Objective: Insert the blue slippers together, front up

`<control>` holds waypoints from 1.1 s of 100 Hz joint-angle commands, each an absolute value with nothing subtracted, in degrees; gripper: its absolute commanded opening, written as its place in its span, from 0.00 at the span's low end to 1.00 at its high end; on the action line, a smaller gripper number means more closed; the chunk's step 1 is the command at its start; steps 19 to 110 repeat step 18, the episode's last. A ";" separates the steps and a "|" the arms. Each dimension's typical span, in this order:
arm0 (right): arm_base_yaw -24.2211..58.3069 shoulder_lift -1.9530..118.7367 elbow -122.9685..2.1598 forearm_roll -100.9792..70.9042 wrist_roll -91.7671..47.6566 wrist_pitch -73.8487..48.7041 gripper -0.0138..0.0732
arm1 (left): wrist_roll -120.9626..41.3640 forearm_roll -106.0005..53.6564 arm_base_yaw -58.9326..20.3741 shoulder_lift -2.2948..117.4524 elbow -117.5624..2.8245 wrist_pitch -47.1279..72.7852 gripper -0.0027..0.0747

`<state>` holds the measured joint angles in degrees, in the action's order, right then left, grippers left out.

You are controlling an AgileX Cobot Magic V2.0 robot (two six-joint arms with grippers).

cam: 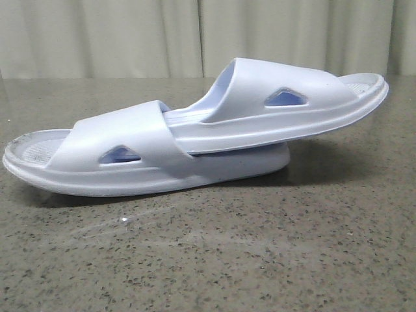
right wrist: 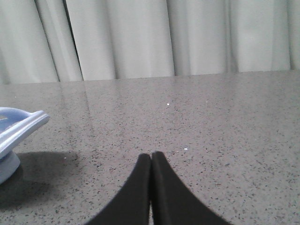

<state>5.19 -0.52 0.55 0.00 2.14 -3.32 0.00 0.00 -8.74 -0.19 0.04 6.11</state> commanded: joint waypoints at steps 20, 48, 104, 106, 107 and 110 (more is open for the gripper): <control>4.80 -1.71 1.80 0.00 1.59 1.75 0.04 | 0.48 -0.65 -8.62 -1.84 0.66 1.41 0.06; 4.80 -1.71 1.80 0.00 1.59 1.75 0.04 | 0.48 -0.65 -8.62 -1.84 0.66 1.41 0.06; 4.80 -1.71 1.80 0.00 1.59 1.75 0.04 | 0.48 -0.65 -8.62 -1.84 0.66 1.41 0.06; 4.80 -1.71 1.80 0.00 1.59 1.75 0.04 | 0.48 -0.65 -8.62 -1.84 0.66 1.41 0.06; 4.80 -1.71 1.80 0.00 1.59 1.75 0.04 | 0.48 -0.65 -8.62 -1.84 0.66 1.41 0.06; 4.80 -1.71 1.80 0.00 1.59 1.75 0.04 | 0.48 -0.65 -8.62 -1.84 0.66 1.41 0.06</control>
